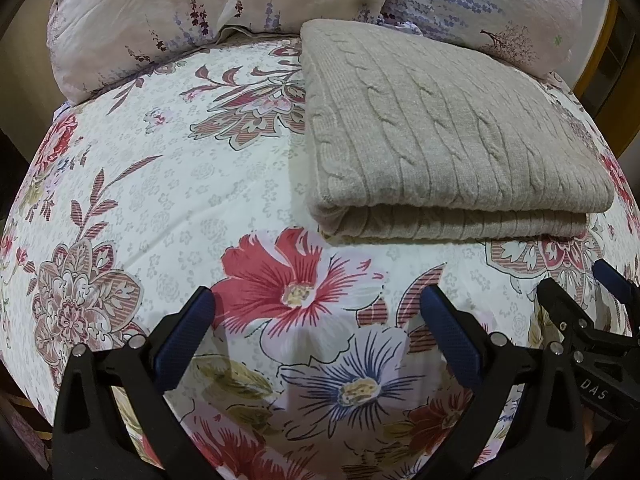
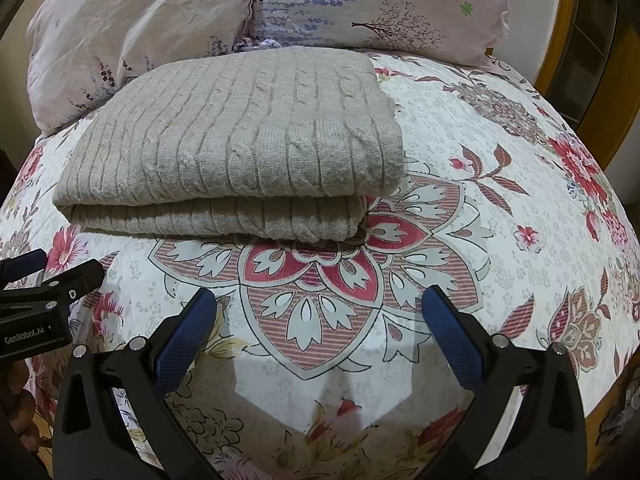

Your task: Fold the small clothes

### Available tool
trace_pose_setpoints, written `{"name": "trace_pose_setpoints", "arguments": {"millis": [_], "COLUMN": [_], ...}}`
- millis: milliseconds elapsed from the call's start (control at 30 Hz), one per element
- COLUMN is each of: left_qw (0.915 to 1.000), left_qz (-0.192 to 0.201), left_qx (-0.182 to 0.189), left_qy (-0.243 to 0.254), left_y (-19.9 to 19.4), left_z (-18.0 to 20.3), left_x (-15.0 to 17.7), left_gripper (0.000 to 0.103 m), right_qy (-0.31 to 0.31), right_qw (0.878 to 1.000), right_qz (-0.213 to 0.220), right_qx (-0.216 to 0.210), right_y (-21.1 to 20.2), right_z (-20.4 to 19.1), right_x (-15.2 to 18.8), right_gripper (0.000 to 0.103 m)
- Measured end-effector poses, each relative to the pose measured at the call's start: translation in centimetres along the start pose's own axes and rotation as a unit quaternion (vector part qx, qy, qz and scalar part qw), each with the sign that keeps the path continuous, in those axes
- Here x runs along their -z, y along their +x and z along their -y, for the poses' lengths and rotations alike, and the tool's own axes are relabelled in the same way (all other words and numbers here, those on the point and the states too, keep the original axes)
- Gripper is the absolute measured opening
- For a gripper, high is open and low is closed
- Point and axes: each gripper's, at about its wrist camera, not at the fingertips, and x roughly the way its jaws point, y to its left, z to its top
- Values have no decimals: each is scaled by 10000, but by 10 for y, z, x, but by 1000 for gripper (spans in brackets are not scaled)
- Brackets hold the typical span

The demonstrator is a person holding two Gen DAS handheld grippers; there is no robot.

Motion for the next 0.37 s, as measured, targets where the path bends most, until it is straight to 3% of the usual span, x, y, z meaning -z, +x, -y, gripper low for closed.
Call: {"name": "trace_pose_setpoints", "arguments": {"millis": [367], "left_qw": [10000], "left_qz": [55], "left_qx": [23], "left_qy": [60], "left_y": [0], "left_z": [-1], "left_x": [0], "left_gripper": [101], "right_qy": [-11], "right_qw": [10000], "right_qz": [20], "right_qx": [-1], "right_y": [0], "right_z": [-2], "right_x": [-2], "right_gripper": [102]}}
